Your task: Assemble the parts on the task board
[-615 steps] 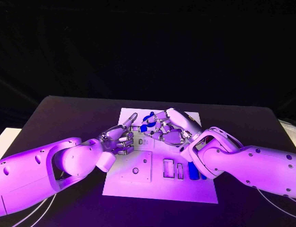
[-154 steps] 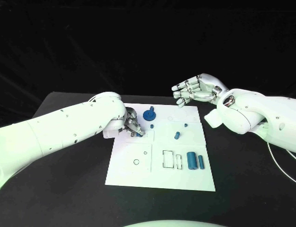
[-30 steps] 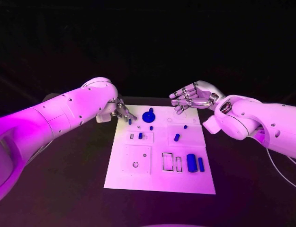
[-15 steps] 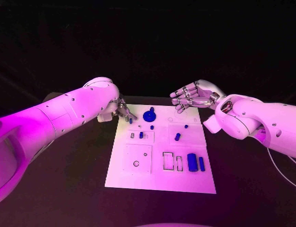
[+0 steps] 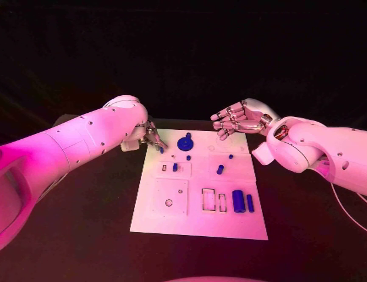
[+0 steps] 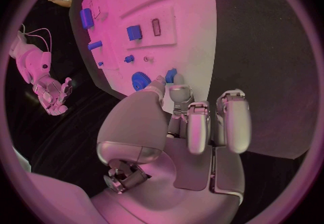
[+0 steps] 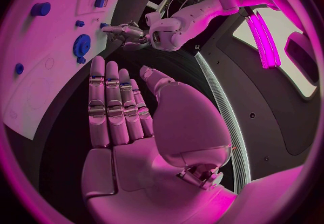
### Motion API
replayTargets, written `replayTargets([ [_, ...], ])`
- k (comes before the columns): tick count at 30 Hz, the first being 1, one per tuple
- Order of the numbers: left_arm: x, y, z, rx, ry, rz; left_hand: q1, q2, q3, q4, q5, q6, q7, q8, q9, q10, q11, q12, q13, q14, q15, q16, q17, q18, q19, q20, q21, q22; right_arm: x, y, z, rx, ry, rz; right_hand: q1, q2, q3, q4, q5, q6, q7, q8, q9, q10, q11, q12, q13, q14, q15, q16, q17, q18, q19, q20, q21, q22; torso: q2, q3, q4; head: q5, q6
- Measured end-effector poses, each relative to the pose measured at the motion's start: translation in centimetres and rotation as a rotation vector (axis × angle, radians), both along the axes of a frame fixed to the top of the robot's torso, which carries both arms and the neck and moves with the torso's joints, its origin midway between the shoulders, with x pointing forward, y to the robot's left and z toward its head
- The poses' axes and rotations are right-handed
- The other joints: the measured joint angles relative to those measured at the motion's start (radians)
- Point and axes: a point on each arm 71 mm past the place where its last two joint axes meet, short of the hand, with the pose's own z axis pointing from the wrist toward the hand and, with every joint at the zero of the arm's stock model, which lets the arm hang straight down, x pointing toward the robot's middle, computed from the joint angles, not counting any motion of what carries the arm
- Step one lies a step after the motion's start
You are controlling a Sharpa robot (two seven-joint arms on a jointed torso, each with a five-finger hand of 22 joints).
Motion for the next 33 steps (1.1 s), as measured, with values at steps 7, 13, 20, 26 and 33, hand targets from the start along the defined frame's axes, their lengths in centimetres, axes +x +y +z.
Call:
replayTargets([
  [7,-0.1,-0.3,-0.1,-0.008,0.012,-0.006,0.033,0.008,0.032,-0.032,-0.036,-0.004,-0.004,0.000,0.000,0.001,-0.004,0.000,-0.002,0.000,0.000,0.000,0.000,0.000,0.000,0.000,0.002,0.000,0.0,0.0,0.0,0.000,0.000,0.001,0.000,0.000,0.000,0.000,0.000,0.000,0.000,0.000,0.000,0.000,0.000,0.000,0.000,0.000,0.000,0.000,0.000,0.000,0.000,0.000,0.000,-0.001,0.000,0.0001,0.0001,0.000,-0.001],
  [13,-0.1,-0.4,-0.1,-0.011,0.021,-0.006,0.060,0.008,0.069,-0.054,-0.041,0.000,-0.007,0.000,-0.001,0.002,-0.005,0.000,-0.003,0.000,0.000,0.000,0.000,0.000,0.000,0.000,0.005,0.000,0.0,0.1,0.0,0.000,0.001,0.001,0.000,0.000,0.000,0.000,0.000,0.000,0.000,0.000,0.000,0.000,0.000,0.000,0.000,0.000,0.000,0.000,0.000,0.000,0.000,0.000,0.000,-0.001,0.000,0.0001,0.0000,0.001,-0.002],
  [20,0.0,-0.4,0.0,-0.010,0.023,-0.003,0.120,-0.011,0.176,-0.058,-0.023,-0.022,-0.004,-0.010,-0.009,-0.005,-0.009,-0.022,-0.019,-0.001,-0.006,0.000,0.001,0.000,0.000,-0.007,-0.002,0.000,-0.1,0.1,0.0,0.001,0.001,0.002,0.000,0.000,0.000,0.000,0.000,0.000,0.000,0.000,0.000,0.000,0.000,0.000,0.000,0.000,0.000,0.000,-0.001,0.000,0.000,0.000,0.000,-0.002,0.000,0.0003,0.0000,0.001,-0.003],
  [26,-0.3,-0.1,-0.2,-0.016,0.023,-0.004,0.037,-0.098,0.379,-0.035,-0.013,-0.023,-0.003,0.030,0.019,0.006,0.002,-0.024,-0.025,-0.001,-0.006,0.000,0.001,0.000,0.000,-0.007,-0.004,0.000,-0.1,0.1,0.0,0.002,0.001,0.002,0.000,0.000,0.000,0.000,0.000,0.000,0.000,0.000,-0.001,0.000,0.000,0.000,0.000,0.000,0.000,0.000,-0.001,0.000,0.000,0.000,0.000,-0.003,0.000,0.0003,-0.0003,0.000,-0.004],
  [33,-1.3,0.4,0.3,-0.084,-0.004,-0.013,-0.013,-0.132,0.459,-0.057,0.002,-0.024,-0.002,0.054,0.037,0.015,-0.003,-0.024,-0.032,-0.001,-0.006,0.000,0.001,0.000,0.000,-0.007,-0.004,0.000,0.0,0.0,0.0,0.002,0.002,-0.001,0.000,0.000,0.000,0.000,0.000,-0.003,0.003,0.000,-0.001,0.000,0.000,0.000,0.000,0.000,0.000,0.000,-0.002,0.000,0.000,0.000,0.000,-0.005,-0.002,0.0010,0.0018,-0.004,-0.009],
])
